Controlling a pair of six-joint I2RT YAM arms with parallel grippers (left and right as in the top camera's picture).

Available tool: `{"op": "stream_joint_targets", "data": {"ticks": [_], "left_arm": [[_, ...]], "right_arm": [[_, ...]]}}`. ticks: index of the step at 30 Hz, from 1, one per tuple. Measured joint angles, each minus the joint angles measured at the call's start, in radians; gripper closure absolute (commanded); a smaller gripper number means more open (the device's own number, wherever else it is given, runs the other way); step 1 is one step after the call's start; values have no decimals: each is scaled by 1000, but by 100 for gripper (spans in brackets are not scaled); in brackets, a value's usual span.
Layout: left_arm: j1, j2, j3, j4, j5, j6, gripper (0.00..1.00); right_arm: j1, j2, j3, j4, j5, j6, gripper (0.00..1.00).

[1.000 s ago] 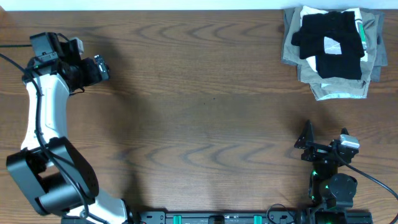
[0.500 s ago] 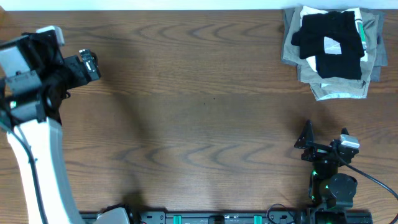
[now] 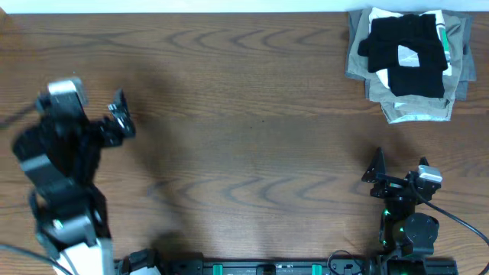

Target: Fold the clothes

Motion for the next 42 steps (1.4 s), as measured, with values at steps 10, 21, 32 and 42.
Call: {"op": "stream_joint_targets", "data": {"ticks": [10, 21, 32, 42], "left_arm": [[-82, -403, -510, 417, 22, 1, 2], [-205, -664, -864, 689, 17, 87, 2], [-312, -805, -864, 480, -100, 155, 2], [-312, -808, -863, 301, -160, 114, 2]], "right_arm": [[0, 0, 0, 0, 0, 0, 1], [0, 0, 0, 0, 0, 0, 1], [0, 0, 0, 0, 0, 0, 1], [0, 0, 0, 0, 0, 0, 1]]}}
